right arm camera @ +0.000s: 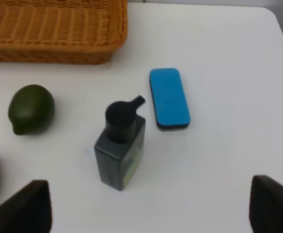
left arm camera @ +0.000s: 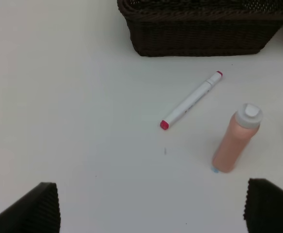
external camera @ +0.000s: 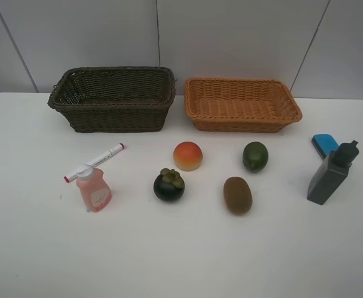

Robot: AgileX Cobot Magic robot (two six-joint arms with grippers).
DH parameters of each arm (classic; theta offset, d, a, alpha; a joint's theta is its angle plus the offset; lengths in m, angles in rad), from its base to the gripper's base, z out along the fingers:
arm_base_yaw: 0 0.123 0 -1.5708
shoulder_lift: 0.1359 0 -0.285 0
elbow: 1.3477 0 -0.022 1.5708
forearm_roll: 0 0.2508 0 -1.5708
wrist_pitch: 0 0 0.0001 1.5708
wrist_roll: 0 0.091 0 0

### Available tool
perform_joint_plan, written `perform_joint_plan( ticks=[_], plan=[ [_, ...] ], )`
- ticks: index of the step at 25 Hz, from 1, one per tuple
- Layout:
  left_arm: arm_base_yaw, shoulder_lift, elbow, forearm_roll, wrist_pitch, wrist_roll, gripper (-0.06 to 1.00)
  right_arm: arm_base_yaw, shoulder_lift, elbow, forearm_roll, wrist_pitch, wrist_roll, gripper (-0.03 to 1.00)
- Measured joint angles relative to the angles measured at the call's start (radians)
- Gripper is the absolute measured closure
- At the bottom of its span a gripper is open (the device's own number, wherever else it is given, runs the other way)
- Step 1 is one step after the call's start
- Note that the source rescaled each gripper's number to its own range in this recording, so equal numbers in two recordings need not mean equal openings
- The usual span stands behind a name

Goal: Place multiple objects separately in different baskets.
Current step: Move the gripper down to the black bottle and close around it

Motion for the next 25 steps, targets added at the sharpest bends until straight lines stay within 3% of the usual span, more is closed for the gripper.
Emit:
perform_joint_plan(
  ticks=[9, 15, 25],
  plan=[
    [0.0, 0.0, 0.0, 0.0, -0.002, 0.0, -0.05, 0.0, 0.458, -0.17, 0.129, -0.032, 0.008, -0.01],
    [0.0, 0.0, 0.0, 0.0, -0.002, 0.0, -0.05, 0.0, 0.729, -0.267, 0.197, -0.05, 0.081, -0.01],
    [0.0, 0.0, 0.0, 0.0, -0.004, 0.0, -0.05, 0.0, 0.997, -0.307, 0.149, -0.071, 0.159, -0.01]
  ],
)
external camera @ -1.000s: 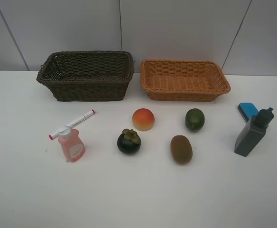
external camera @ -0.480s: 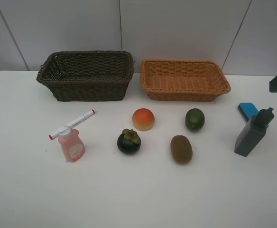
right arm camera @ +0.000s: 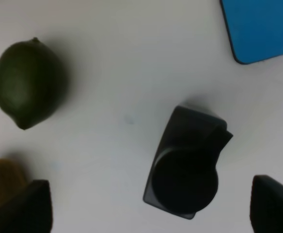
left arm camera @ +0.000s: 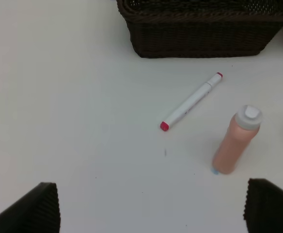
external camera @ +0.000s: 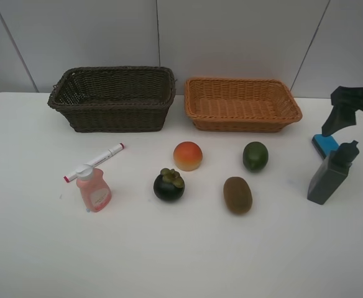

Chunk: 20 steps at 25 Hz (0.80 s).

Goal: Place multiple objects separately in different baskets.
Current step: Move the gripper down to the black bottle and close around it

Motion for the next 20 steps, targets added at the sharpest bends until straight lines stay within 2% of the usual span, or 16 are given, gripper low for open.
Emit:
perform_joint_plan(
  ticks=[8, 20],
  plan=[
    [0.0, 0.0, 0.0, 0.0, 0.0, 0.0, -0.05, 0.0, 0.106, 0.0, -0.056, 0.0, 0.02, -0.01],
    [0.0, 0.0, 0.0, 0.0, 0.0, 0.0, -0.05, 0.0, 0.287, 0.0, -0.056, -0.048, 0.02, 0.02]
  ],
)
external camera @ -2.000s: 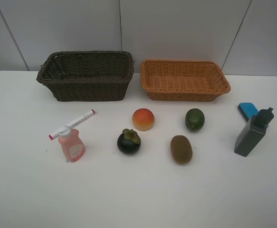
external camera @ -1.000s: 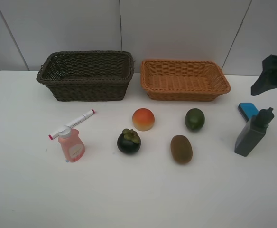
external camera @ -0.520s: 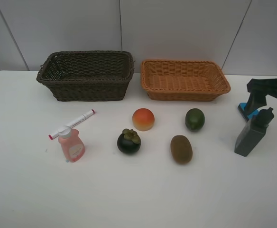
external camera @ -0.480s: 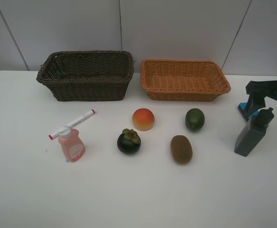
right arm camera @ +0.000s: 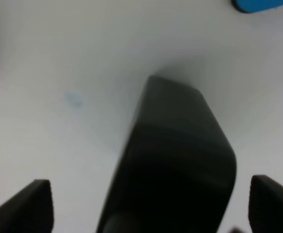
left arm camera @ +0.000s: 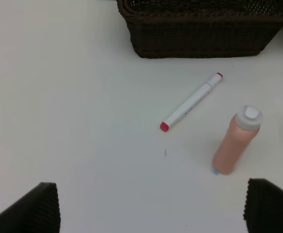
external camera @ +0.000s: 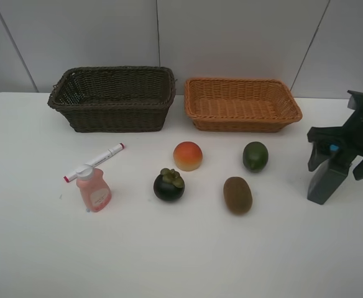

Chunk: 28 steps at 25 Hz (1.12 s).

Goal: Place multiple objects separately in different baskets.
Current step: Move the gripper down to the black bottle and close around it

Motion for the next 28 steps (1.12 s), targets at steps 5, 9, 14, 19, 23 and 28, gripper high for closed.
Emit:
perform_joint_plan(
  ticks=[5, 9, 14, 19, 23, 28],
  plan=[
    [0.0, 0.0, 0.0, 0.0, 0.0, 0.0, -0.05, 0.0, 0.041, -0.009, 0.0, -0.022, 0.0, 0.03],
    [0.0, 0.0, 0.0, 0.0, -0.001, 0.0, -0.05, 0.0, 0.048, -0.012, 0.0, -0.031, 0.0, 0.03],
    [0.0, 0.0, 0.0, 0.0, -0.001, 0.0, -0.05, 0.0, 0.049, -0.013, 0.0, -0.03, 0.0, 0.22],
    [0.0, 0.0, 0.0, 0.0, -0.001, 0.0, -0.05, -0.001, 0.051, -0.015, 0.0, -0.022, 0.001, 0.94],
    [0.0, 0.0, 0.0, 0.0, -0.001, 0.0, -0.05, -0.004, 0.051, -0.015, 0.0, -0.019, 0.001, 0.94],
    [0.0, 0.0, 0.0, 0.0, -0.001, 0.0, -0.05, -0.004, 0.051, -0.015, 0.0, -0.019, 0.001, 0.94]
  ],
)
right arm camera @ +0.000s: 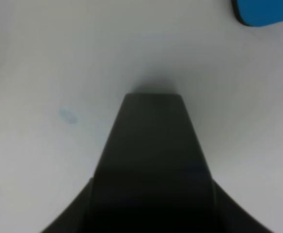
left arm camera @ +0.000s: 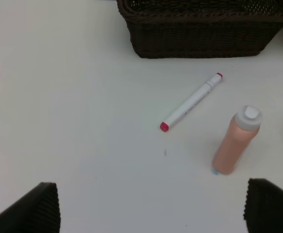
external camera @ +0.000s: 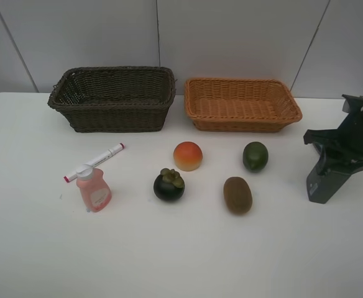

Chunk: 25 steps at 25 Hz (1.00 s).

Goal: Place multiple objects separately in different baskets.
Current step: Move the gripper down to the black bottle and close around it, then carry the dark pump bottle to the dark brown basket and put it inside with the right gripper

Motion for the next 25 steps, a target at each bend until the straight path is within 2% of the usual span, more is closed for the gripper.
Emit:
perform_joint_plan(
  ticks=[9, 12, 25],
  plan=[
    [0.0, 0.0, 0.0, 0.0, 0.0, 0.0, -0.05, 0.0, -0.011, 0.0, 0.0, 0.001, 0.0, 0.94],
    [0.0, 0.0, 0.0, 0.0, 0.0, 0.0, -0.05, 0.0, -0.034, 0.005, 0.0, 0.032, 0.0, 0.94],
    [0.0, 0.0, 0.0, 0.0, 0.0, 0.0, -0.05, 0.0, -0.287, -0.001, 0.0, 0.091, 0.0, 0.95]
  ],
)
